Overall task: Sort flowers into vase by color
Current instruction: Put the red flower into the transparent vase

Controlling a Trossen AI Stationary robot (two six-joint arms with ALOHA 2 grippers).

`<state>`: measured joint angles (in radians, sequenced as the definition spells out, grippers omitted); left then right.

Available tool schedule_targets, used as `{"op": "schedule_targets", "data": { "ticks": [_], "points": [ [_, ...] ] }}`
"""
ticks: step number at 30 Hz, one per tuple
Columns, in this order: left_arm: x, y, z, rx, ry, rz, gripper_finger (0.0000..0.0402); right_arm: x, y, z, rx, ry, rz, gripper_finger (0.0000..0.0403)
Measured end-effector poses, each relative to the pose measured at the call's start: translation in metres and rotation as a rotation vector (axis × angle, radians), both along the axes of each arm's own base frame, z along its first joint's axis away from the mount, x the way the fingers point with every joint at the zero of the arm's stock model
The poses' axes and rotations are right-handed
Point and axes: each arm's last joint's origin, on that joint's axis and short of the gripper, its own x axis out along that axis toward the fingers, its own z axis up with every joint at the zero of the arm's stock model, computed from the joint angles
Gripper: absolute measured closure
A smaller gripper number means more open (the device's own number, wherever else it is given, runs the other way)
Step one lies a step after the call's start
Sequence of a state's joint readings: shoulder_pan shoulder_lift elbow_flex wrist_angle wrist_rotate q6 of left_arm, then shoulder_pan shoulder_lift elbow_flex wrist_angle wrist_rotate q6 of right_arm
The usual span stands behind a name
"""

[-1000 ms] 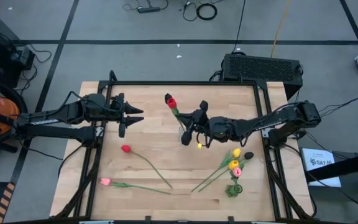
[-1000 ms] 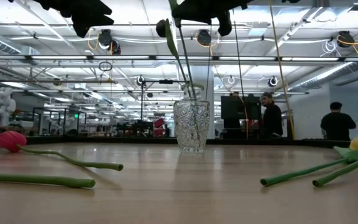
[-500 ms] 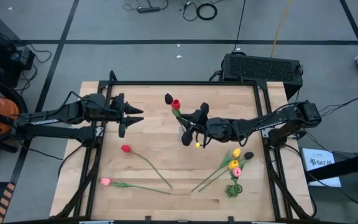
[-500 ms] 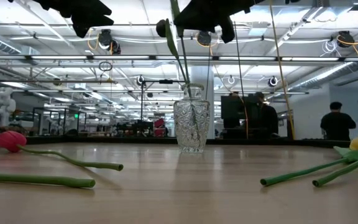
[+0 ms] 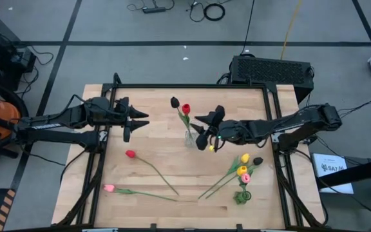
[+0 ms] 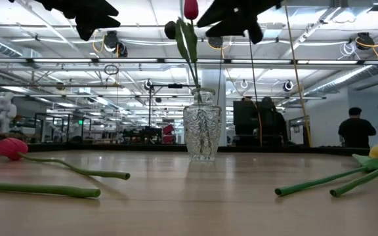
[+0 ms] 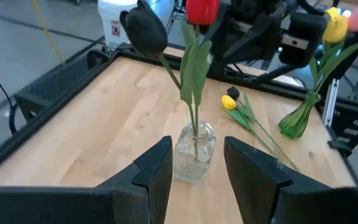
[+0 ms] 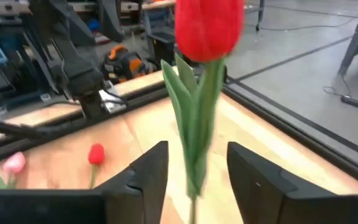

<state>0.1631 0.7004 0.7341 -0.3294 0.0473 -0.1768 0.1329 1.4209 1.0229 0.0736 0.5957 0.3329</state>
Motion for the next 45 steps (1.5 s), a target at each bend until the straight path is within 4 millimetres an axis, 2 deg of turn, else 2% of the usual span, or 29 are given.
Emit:
{"op": "schedule_targets", "data": {
  "ticks": [5,9,15,20,27,34,37,41,45],
  "points": [
    [0.000,0.001,0.000,-0.133,-0.023,0.089,0.0250,-0.031,-0.004,0.025,-0.005,0.009,0.000,0.0217],
    [0.001,-0.001,0.001,-0.244,-0.051,0.198,0.0269,-0.065,-0.010,0.038,0.009,0.081,-0.019,0.0213],
    [0.020,-0.019,-0.005,-0.355,-0.058,0.216,0.0315,-0.118,-0.026,0.032,0.148,0.266,-0.185,0.0215],
    [0.050,-0.040,-0.018,-0.462,-0.070,0.329,0.0344,-0.143,-0.030,0.025,0.196,0.397,-0.262,0.0215],
    [0.086,-0.076,-0.035,-0.645,-0.071,0.509,0.0380,-0.156,-0.031,0.021,0.103,0.552,-0.222,0.0215],
    [0.109,-0.108,-0.062,-0.829,-0.098,0.672,0.0397,-0.158,-0.032,0.020,0.036,0.626,-0.177,0.0215],
    [0.112,-0.117,-0.081,-0.895,-0.028,0.773,0.0398,-0.161,-0.032,0.018,0.011,0.685,-0.159,0.0215],
    [0.105,-0.124,-0.105,-0.986,0.130,0.906,0.0398,-0.167,-0.032,0.015,0.016,0.757,-0.144,0.0215],
    [0.092,-0.127,-0.116,-1.037,0.289,1.027,0.0399,-0.170,-0.032,0.014,0.013,0.776,-0.148,0.0215]
  ]
}}
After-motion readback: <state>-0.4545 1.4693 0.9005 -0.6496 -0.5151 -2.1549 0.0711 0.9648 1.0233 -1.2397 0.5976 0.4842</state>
